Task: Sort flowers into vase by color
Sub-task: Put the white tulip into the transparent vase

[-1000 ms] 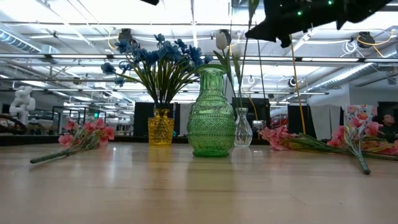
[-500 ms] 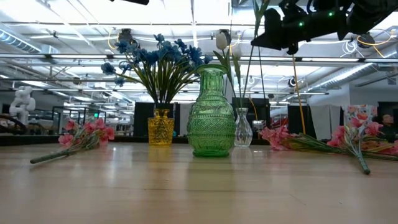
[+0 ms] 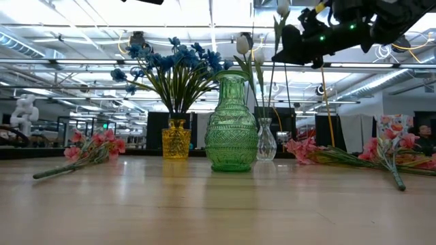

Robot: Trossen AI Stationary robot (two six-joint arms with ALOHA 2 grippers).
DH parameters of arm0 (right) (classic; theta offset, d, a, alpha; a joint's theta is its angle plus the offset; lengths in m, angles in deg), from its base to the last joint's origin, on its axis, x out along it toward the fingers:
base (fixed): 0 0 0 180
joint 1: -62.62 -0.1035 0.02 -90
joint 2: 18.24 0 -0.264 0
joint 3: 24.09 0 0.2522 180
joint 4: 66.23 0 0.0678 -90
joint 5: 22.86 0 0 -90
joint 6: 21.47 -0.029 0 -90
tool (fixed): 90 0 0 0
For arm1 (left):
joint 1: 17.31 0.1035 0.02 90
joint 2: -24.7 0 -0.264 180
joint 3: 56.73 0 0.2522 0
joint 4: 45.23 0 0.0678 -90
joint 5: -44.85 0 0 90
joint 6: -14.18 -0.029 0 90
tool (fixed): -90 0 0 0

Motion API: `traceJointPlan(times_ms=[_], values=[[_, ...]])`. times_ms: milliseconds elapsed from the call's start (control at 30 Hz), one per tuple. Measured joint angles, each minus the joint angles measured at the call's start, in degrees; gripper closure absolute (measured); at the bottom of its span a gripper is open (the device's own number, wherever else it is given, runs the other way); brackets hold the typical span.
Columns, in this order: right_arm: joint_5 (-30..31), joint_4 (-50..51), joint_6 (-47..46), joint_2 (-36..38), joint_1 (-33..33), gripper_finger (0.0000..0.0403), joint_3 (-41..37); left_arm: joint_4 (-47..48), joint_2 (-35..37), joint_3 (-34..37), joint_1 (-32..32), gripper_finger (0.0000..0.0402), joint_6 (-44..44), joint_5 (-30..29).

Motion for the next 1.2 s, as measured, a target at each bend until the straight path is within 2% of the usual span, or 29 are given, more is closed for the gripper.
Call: traceJointPlan(times_ms=[333,1200], values=[[-0.14,-0.96,-0.97,-2.99,0.00,0.0403,0.00,0.38,-0.02,0.04,0.00,0.0163,0.00,0.09],[-0.16,3.40,-5.10,-4.76,-0.68,0.0403,0.00,0.28,-0.09,0.98,0.09,0.0162,0.33,0.09]])
